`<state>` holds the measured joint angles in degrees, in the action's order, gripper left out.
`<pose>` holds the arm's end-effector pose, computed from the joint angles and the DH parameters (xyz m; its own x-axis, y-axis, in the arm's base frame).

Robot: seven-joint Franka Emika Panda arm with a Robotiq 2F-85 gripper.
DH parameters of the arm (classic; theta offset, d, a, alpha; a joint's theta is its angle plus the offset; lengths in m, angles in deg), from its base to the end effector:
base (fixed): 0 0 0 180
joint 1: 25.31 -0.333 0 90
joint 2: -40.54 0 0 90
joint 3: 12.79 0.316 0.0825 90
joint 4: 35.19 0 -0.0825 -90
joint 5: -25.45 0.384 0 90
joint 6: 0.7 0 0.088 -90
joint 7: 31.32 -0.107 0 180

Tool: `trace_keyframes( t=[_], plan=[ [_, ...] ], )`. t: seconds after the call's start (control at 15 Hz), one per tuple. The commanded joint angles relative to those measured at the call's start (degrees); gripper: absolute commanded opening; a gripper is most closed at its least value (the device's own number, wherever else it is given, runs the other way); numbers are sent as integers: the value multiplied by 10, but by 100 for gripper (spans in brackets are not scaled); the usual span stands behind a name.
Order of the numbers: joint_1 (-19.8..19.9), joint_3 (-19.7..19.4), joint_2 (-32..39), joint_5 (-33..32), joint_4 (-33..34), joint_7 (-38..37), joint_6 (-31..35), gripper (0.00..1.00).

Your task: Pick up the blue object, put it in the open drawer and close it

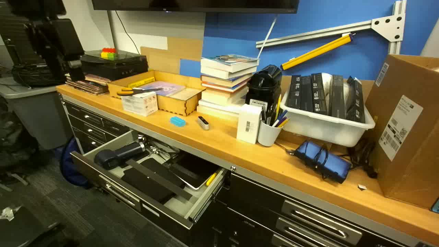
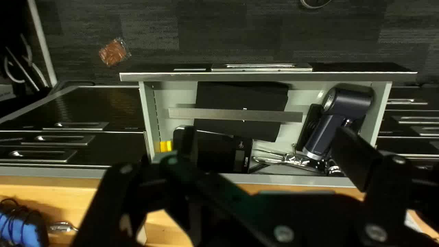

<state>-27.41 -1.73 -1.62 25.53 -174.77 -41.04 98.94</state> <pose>0.3242 0.0875 0.5464 0.9986 0.0156 0.0503 0.0094 -0.9927 0.1206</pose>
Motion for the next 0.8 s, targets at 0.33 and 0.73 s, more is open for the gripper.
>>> trace_keyframes(
  t=[0.33,0.73],
  plan=[
    [-8,-6,-1,-4,12,-5,-1,100],
    [-8,-6,-1,-4,12,-5,-1,100]
  ],
)
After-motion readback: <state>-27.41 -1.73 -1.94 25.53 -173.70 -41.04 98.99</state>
